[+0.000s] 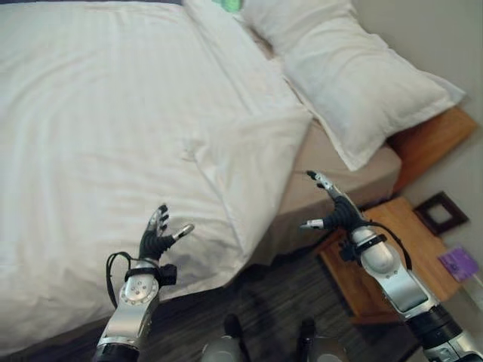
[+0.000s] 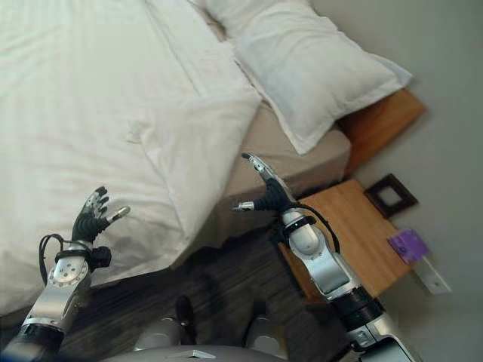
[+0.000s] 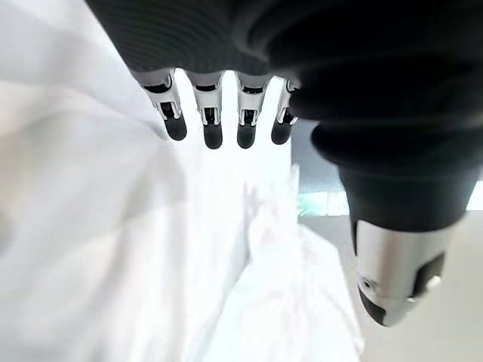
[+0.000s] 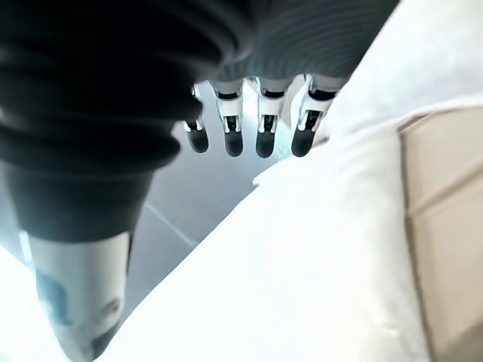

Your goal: Making the bed.

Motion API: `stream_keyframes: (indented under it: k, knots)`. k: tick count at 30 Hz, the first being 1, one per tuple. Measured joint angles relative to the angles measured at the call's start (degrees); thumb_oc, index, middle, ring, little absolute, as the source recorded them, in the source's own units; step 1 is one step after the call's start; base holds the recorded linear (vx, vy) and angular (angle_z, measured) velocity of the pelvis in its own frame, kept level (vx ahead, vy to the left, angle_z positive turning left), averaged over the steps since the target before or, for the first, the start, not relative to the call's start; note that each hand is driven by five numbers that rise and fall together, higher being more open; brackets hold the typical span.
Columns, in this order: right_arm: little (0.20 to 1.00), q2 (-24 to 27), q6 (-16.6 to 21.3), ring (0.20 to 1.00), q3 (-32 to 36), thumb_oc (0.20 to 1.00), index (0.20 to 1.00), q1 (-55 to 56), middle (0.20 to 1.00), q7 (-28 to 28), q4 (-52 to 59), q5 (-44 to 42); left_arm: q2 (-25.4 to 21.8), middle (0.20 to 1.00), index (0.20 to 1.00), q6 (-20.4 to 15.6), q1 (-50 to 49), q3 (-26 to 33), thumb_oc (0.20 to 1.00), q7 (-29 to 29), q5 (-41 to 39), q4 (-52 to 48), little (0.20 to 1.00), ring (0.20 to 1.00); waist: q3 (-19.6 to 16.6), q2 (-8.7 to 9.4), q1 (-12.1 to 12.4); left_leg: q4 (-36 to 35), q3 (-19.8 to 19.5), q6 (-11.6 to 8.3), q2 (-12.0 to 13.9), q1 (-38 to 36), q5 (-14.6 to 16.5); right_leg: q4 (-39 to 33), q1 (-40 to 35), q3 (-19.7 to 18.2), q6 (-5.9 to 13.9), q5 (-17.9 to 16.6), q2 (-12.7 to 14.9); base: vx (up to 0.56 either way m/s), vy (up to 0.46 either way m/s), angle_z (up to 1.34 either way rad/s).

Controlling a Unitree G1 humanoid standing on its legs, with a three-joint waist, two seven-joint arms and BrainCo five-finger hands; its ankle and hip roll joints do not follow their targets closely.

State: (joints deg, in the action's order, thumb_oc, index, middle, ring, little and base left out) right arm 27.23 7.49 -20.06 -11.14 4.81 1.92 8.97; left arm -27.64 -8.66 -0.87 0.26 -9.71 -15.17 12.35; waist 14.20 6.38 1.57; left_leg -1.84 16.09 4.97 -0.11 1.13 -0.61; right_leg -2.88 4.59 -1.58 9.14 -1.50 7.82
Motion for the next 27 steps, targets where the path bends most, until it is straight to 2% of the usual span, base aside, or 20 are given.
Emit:
stream_keyframes:
  k: [1, 2, 3, 6, 8, 9, 12, 13, 14, 16, 18, 20, 25, 27]
  knots:
    - [1.0, 0.1, -0.1, 1.0, 0.1, 1.0, 1.0, 0.0, 1.0, 0.0, -0.2, 0.0, 0.0, 1.0, 1.0, 0.0, 0.4, 0.0, 1.0, 0.1, -0.1, 0.0, 1.0, 1.0, 0.0, -0.04, -0.2, -0.5, -1.5, -0.14, -0.6, 0.0, -0.1, -3.3, -0.4, -0.5, -0.81, -1.9, -0.1, 0.13, -0.124, 1.38]
    - [1.0, -0.1, -0.1, 1.0, 0.8, 1.0, 1.0, 0.0, 1.0, 0.0, -0.3, 0.0, -0.2, 1.0, 1.0, 0.0, 0.6, 0.2, 1.0, 0.1, -0.1, 0.0, 1.0, 1.0, -0.2, 0.18, -0.1, -1.0, -4.0, -0.06, -1.9, -0.3, -0.3, -3.3, -0.1, 0.3, -1.38, -5.1, 1.0, 0.17, -0.184, 1.31]
    - [1.0, 0.1, -0.1, 1.0, 0.9, 1.0, 1.0, 0.1, 1.0, 0.0, -0.5, 0.0, -0.3, 1.0, 1.0, 0.0, 0.3, 0.5, 1.0, 0.1, -0.1, -0.1, 1.0, 1.0, -0.3, 0.1, 0.0, -1.7, -5.2, -0.13, -2.6, -1.2, -0.4, -3.3, -0.8, 0.9, -1.43, -6.1, 2.1, 0.17, -0.184, 1.1]
    - [1.0, -0.1, -0.6, 1.0, 1.0, 1.0, 1.0, -1.4, 1.0, 0.0, -0.9, 0.0, -0.3, 1.0, 1.0, -0.1, -1.3, 2.3, 1.0, -0.1, -0.1, -0.3, 1.0, 1.0, -0.7, 0.13, 1.6, -3.0, -6.2, 0.01, -3.3, -3.6, -1.0, -3.3, -2.5, 3.1, -1.28, -9.1, 3.6, 0.25, -0.148, 0.42]
    - [1.0, -0.1, -1.1, 1.0, 0.4, 1.0, 1.0, -3.4, 1.0, 0.0, -2.3, 0.0, 0.1, 1.0, 1.0, -0.1, -3.0, 3.3, 1.0, 0.1, -0.1, -0.2, 1.0, 1.0, -1.0, 0.48, 1.9, -3.3, -7.4, -0.96, -3.3, -5.5, -0.8, -3.3, -5.5, 5.8, -1.14, -12.5, 4.0, 0.16, -0.127, 0.07]
    - [1.0, 0.2, -1.5, 1.0, 0.1, 1.0, 1.0, -4.6, 1.0, -0.1, -3.3, 0.1, 0.7, 1.0, 1.0, -0.1, -3.8, 3.8, 1.0, 0.4, -0.3, -0.2, 1.0, 1.0, -1.0, 0.52, 2.1, -3.4, -7.4, -1.45, -3.0, -6.5, -0.5, -3.3, -6.6, 6.9, -0.27, -11.3, 3.9, 0.08, -0.076, 0.09]
    - [1.0, 1.7, -2.6, 1.0, 0.1, 1.0, 1.0, -9.4, 1.0, 0.5, -5.4, 0.3, 1.3, 1.0, 1.0, -0.1, -5.1, 3.9, 1.0, 1.0, -0.4, 0.1, 1.0, 1.0, -1.9, -0.54, 2.0, -3.4, -7.8, -3.22, 0.0, -7.3, -0.2, -3.0, -7.9, 8.0, -0.44, -10.0, 1.0, 0.15, -0.156, 0.13]
    - [1.0, 3.1, -3.2, 1.0, -0.8, 1.0, 1.0, -12.9, 1.0, 0.7, -6.0, 2.4, 1.4, 1.0, 1.0, -0.1, -4.0, 4.0, 1.0, 1.0, -0.6, 1.7, 1.0, 1.0, -2.1, -0.37, 1.7, -3.4, -8.8, -4.26, 1.0, -7.3, -0.4, -3.0, -8.3, 9.0, -1.66, -9.1, 0.0, 0.11, -0.153, 0.21]
    - [1.0, 3.1, -3.2, 1.0, -0.7, 1.0, 1.0, -14.3, 1.0, 1.4, -6.8, 2.6, 1.4, 1.0, 1.0, -0.1, -3.8, 4.0, 1.0, 1.0, -1.8, 1.8, 1.0, 1.0, -2.1, -0.35, 1.7, -3.5, -9.1, -4.66, 1.5, -7.2, -0.6, -3.0, -8.6, 9.1, -1.99, -8.7, -0.4, 0.09, -0.147, 0.2]
    - [1.0, 1.9, -3.6, 1.0, -2.6, 1.0, 1.0, -19.1, 1.0, 3.0, -13.1, 4.8, 1.4, 1.0, 1.0, -0.2, -3.8, 4.1, 1.0, 0.9, -2.7, 2.9, 1.0, 1.0, -2.4, 0.12, 2.2, -3.8, -9.4, -5.94, 1.6, -7.1, -0.3, -3.0, -9.1, 9.4, -2.77, -6.8, -0.4, 0.09, -0.136, 0.06]
    - [1.0, 0.2, -4.5, 1.0, -3.9, 1.0, 1.0, -22.6, 1.0, 4.0, -19.0, 6.5, 1.2, 1.0, 1.0, -0.1, -3.7, 4.0, 1.0, 0.9, -2.8, 3.7, 1.0, 1.0, -3.0, 0.55, 2.5, -3.8, -10.2, -6.33, 1.6, -6.4, -0.4, -3.0, -8.9, 9.8, -3.44, -4.9, -0.4, 0.04, -0.103, 0.2]
    - [1.0, 0.5, -6.1, 1.0, -5.1, 1.0, 1.0, -25.0, 1.0, 4.9, -23.9, 8.6, 0.3, 1.0, 1.0, -0.1, -3.3, 4.1, 1.0, 0.7, -2.8, 3.8, 1.0, 1.0, -3.4, 0.07, 3.1, -3.7, -10.6, -7.39, 3.1, -4.7, -1.6, -3.2, -7.8, 11.9, -4.0, -4.5, -1.4, 0.01, -0.115, 0.46]
    - [1.0, -0.2, -7.1, 1.0, -7.9, 1.0, 1.0, -31.2, 1.0, 7.0, -32.5, 10.8, -0.6, 1.0, 1.0, -0.2, -2.6, 3.8, 1.0, -0.1, -5.0, 4.8, 1.0, 1.0, -3.0, -1.48, 4.2, -3.8, -12.2, -7.75, 4.2, -1.8, -2.6, -3.0, -6.3, 13.7, -5.15, -4.6, -2.3, 0.0, -0.095, 0.21]
    - [1.0, -0.5, -7.9, 1.0, -9.3, 1.0, 1.0, -37.4, 1.0, 8.2, -38.8, 11.1, -1.5, 1.0, 1.0, -0.3, -1.0, 2.8, 1.0, -0.1, -5.5, 6.1, 1.0, 1.0, -2.9, -2.5, 4.4, -3.8, -13.0, -7.85, 4.5, 0.9, -3.8, -3.2, -4.2, 14.7, -5.65, -5.1, -2.6, -0.02, -0.066, 0.26]
